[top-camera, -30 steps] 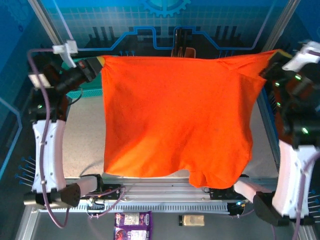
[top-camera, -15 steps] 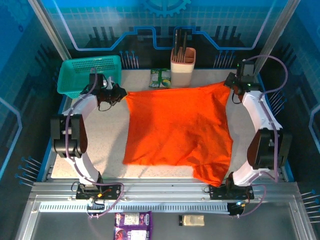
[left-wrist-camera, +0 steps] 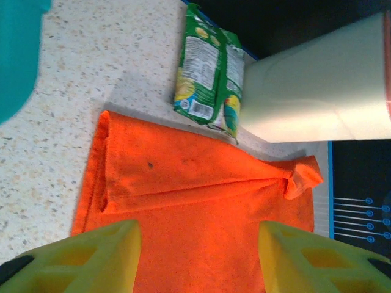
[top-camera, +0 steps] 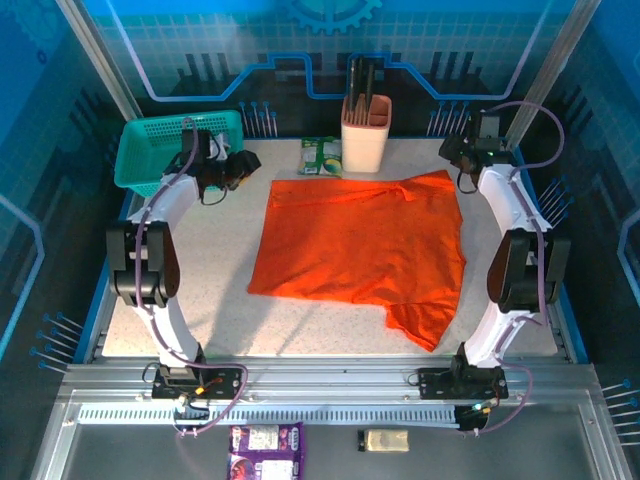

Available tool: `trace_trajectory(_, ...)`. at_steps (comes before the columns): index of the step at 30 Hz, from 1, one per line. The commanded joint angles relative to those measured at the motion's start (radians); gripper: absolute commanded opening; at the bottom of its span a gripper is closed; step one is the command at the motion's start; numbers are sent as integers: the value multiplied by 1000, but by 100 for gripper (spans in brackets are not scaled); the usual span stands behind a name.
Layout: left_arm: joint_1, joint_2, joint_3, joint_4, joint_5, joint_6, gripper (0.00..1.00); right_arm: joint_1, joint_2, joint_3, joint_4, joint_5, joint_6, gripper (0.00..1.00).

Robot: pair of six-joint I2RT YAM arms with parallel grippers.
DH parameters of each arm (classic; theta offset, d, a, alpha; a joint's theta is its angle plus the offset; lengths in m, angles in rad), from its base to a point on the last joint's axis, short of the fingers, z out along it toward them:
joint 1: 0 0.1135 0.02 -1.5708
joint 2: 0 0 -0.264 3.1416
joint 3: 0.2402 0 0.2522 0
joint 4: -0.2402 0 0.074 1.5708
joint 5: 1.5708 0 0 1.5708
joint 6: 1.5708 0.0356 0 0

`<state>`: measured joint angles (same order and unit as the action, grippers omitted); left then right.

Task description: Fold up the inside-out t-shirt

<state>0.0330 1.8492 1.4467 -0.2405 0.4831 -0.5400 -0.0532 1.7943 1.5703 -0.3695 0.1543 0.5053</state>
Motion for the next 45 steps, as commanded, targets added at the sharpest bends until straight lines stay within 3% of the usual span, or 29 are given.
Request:
trace_trajectory(1,-68,-110,-52,-77,-19,60,54,11,-104,-67,-74,-111,16,57)
trace_trajectory(8,-217,-226,-329,-68,-65,51,53,49,-281,-397,-103,-350,76,59)
trace_trajectory(14,-298,-246,-562,32,-80,1,53,57,-356,-653,-88,-508,109,69)
trace_trajectory(21,-309,-295,-777,126,-103,-67,53,57,-361,-881,-24,-500,145,84)
trace_trajectory(27,-309,-401,-916,136,-112,-115,53,54,-456,-1052,15,-488,236,86)
trace_trajectory(37,-315,-639,-1091,89,-127,-234,50,60,-769,-1170,-158,-386,368,91)
trace_trajectory(41,-319,-694,-1082,70,-127,-255,48,60,-798,-1148,-123,-428,351,89)
trace_trajectory(45,-317,-695,-956,-12,-146,-212,48,59,-744,-1036,-129,-449,294,86)
